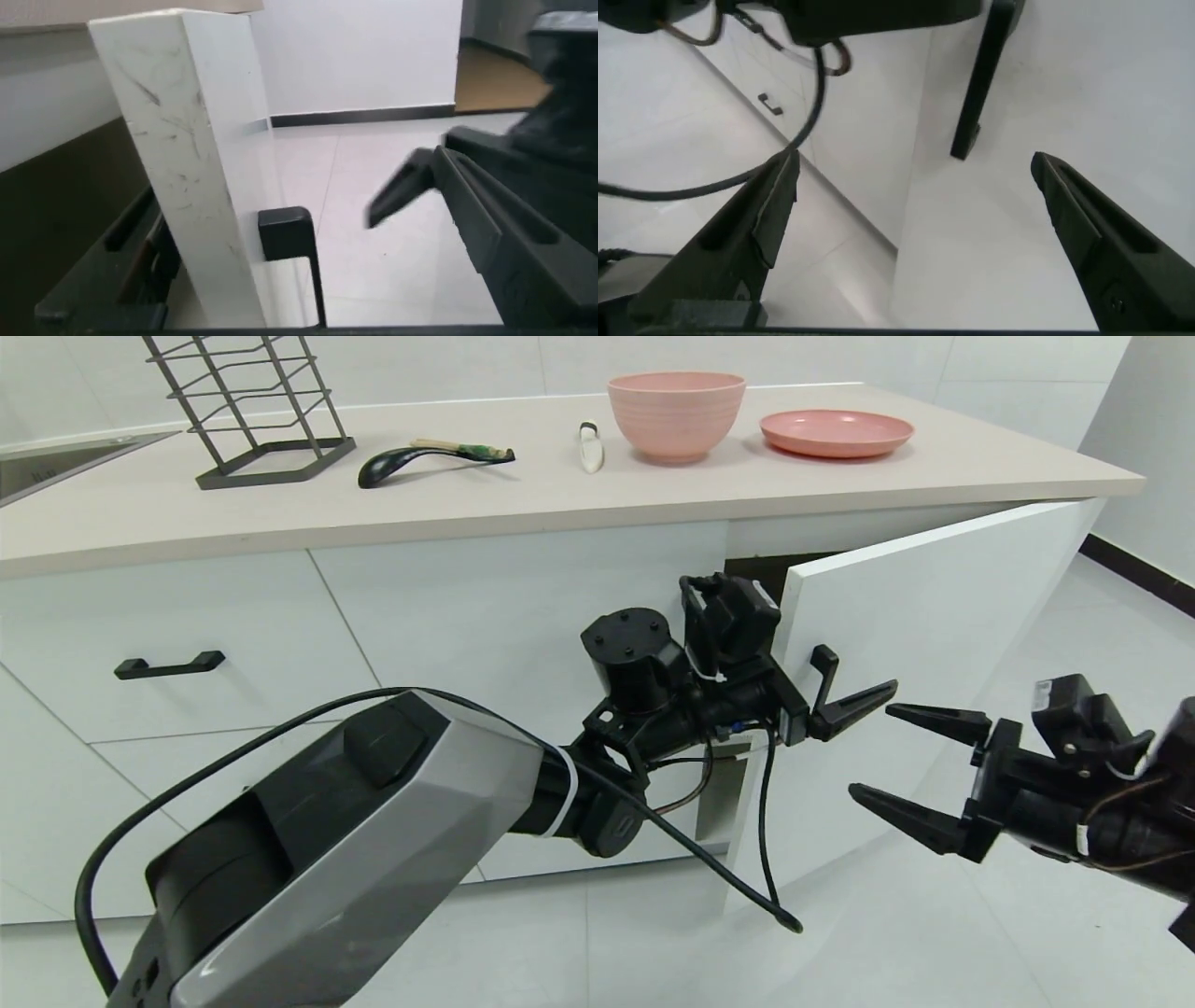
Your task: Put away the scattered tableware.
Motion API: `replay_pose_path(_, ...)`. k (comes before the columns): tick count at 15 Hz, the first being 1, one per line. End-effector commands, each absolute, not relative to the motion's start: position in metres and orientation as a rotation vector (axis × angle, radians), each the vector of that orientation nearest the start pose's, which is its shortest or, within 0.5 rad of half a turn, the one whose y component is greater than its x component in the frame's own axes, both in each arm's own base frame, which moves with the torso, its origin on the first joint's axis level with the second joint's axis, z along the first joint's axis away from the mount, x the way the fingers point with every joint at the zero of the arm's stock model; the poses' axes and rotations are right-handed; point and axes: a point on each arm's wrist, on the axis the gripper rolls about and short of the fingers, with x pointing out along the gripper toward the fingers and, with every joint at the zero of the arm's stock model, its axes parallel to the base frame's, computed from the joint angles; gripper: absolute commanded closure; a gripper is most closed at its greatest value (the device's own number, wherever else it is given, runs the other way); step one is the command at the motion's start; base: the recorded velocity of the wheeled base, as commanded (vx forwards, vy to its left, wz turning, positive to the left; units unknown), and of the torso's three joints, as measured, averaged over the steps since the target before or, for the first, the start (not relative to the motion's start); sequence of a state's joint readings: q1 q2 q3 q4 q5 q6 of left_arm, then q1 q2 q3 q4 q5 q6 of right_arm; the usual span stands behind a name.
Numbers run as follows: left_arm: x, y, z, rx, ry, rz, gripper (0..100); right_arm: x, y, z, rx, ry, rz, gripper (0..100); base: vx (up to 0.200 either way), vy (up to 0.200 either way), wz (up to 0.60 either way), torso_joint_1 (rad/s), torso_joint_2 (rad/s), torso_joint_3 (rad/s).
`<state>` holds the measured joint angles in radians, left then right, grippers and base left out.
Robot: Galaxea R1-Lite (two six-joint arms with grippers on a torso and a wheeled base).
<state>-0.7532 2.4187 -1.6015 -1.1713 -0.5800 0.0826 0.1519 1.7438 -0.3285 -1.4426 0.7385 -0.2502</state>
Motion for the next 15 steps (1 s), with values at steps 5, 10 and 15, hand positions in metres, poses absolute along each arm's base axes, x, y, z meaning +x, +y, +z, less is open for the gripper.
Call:
replay_pose_path(5, 0.348, -0.349, 0.152, -0.003, -0.385, -1.250, 0, 0.149, 0.030, 0.164, -0.285, -0.261, 0.799, 0, 0.000, 0.000, 0.00, 0.000, 0.00, 0.000)
replay_pose_path(10, 0.323, -0.359, 0.145, -0.008, -0.309, -1.242, 0, 0.118, 0.018, 0.166, -0.303, -0.299, 0.718, 0, 0.000, 0.000, 0.00, 0.000, 0.00, 0.000)
replay_pose_path(15, 0.292, -0.372, 0.152, -0.015, -0.291, -1.305, 0, 0.122, 0.013, 0.163, -0.299, -0.271, 0.677, 0, 0.000, 0.000, 0.00, 0.000, 0.00, 0.000)
